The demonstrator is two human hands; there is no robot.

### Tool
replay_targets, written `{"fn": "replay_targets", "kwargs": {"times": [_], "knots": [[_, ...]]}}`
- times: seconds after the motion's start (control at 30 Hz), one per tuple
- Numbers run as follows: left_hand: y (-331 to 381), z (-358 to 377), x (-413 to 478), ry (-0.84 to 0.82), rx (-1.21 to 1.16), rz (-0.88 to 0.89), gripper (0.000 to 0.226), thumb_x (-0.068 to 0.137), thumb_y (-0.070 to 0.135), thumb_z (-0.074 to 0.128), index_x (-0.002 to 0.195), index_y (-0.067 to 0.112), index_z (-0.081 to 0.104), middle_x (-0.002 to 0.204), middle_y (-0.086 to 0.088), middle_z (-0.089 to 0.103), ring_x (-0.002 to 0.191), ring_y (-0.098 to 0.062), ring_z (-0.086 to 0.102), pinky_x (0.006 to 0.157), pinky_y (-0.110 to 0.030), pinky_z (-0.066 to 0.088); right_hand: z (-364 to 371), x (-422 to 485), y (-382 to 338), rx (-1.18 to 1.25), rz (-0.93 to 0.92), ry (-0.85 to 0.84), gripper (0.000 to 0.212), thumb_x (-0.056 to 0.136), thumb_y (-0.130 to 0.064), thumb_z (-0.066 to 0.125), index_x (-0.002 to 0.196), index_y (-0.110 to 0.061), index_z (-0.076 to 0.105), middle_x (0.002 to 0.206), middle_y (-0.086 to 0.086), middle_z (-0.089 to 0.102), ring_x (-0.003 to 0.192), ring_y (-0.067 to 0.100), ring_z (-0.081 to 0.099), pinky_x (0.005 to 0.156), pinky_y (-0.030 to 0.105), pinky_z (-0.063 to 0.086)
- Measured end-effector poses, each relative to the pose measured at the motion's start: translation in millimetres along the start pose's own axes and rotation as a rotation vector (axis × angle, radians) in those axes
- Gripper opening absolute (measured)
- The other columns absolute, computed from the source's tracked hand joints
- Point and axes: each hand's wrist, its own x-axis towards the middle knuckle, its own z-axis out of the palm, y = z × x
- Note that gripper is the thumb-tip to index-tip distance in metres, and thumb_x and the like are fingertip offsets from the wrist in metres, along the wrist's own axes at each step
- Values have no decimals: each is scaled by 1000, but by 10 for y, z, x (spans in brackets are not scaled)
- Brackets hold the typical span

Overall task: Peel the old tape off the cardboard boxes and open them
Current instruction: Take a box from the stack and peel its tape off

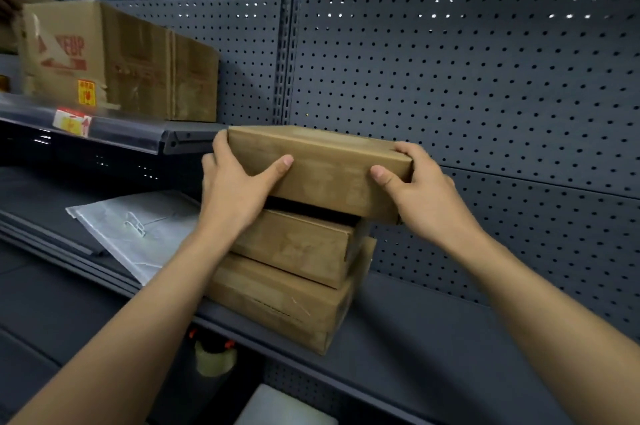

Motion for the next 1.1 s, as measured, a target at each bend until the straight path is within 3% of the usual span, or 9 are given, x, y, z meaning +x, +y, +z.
{"fn": "replay_targets", "kwargs": {"times": [0.13, 0.27, 0.37, 0.5, 0.63, 0.77, 0.87, 1.0, 1.1], "knots": [[311, 233, -254, -28, 23, 75, 97, 77, 61, 72, 151, 24, 20, 148, -9, 32, 135, -31, 35, 109, -42, 33, -465, -184, 292, 15, 13, 55, 45, 98, -50, 53, 139, -39, 40, 121, -7, 51, 116, 18, 50, 81, 31, 45], [547, 555, -671, -103, 9, 111, 89, 79, 53, 75, 146, 23, 25, 143, -10, 35, 131, -31, 38, 101, -33, 31, -919, -501, 661, 11, 54, 85, 44, 97, -46, 54, 139, -37, 42, 120, -10, 53, 111, 16, 54, 69, 21, 45], [599, 822, -1053, -146, 3, 148, 85, 78, 51, 76, 143, 22, 28, 139, -11, 38, 129, -32, 41, 104, -38, 34, -1192, -809, 988, -7, 93, 88, 43, 97, -44, 56, 138, -38, 43, 121, -9, 54, 106, 13, 56, 67, 20, 47], [681, 1114, -1521, -168, 49, 208, 86, 78, 54, 74, 144, 23, 27, 137, -11, 38, 130, -33, 39, 108, -45, 36, -1480, -1214, 1405, 41, 151, 98, 34, 96, -41, 58, 129, -40, 48, 112, -17, 58, 104, 17, 60, 83, 37, 55], [645, 1378, -1840, -244, 90, 216, 85, 78, 58, 72, 142, 24, 29, 132, -10, 40, 126, -34, 41, 103, -47, 40, -1660, -1511, 1809, 62, 236, 77, 29, 90, -51, 60, 118, -51, 52, 110, -19, 61, 107, 12, 60, 99, 50, 50], [465, 1630, -2101, -344, 84, 143, 82, 77, 56, 73, 139, 26, 28, 135, -9, 39, 126, -34, 43, 100, -47, 42, -1671, -1714, 2100, 38, 288, 45, 47, 80, -63, 56, 124, -48, 49, 114, -19, 59, 106, 10, 61, 95, 49, 52], [284, 1717, -2269, -391, 98, 81, 79, 75, 59, 74, 132, 30, 27, 131, -5, 39, 121, -33, 47, 94, -50, 46, -1636, -1802, 2267, -17, 310, -8, 43, 89, -57, 55, 130, -50, 44, 117, -16, 58, 104, 12, 60, 91, 50, 52], [126, 1711, -2325, -429, 209, 39, 72, 70, 72, 67, 114, 32, 27, 116, 5, 36, 114, -32, 49, 84, -49, 46, -1634, -1868, 2402, -175, 305, -96, 43, 91, -61, 50, 131, -57, 35, 106, 4, 61, 94, 17, 57, 78, 39, 51], [168, 1741, -2261, -392, 253, 100, 68, 68, 80, 54, 107, 28, 33, 113, 2, 35, 111, -31, 47, 79, -45, 42, -1635, -1907, 2428, -237, 320, -155, 48, 89, -64, 47, 133, -57, 31, 105, 1, 60, 96, 17, 55, 73, 33, 46]]}}
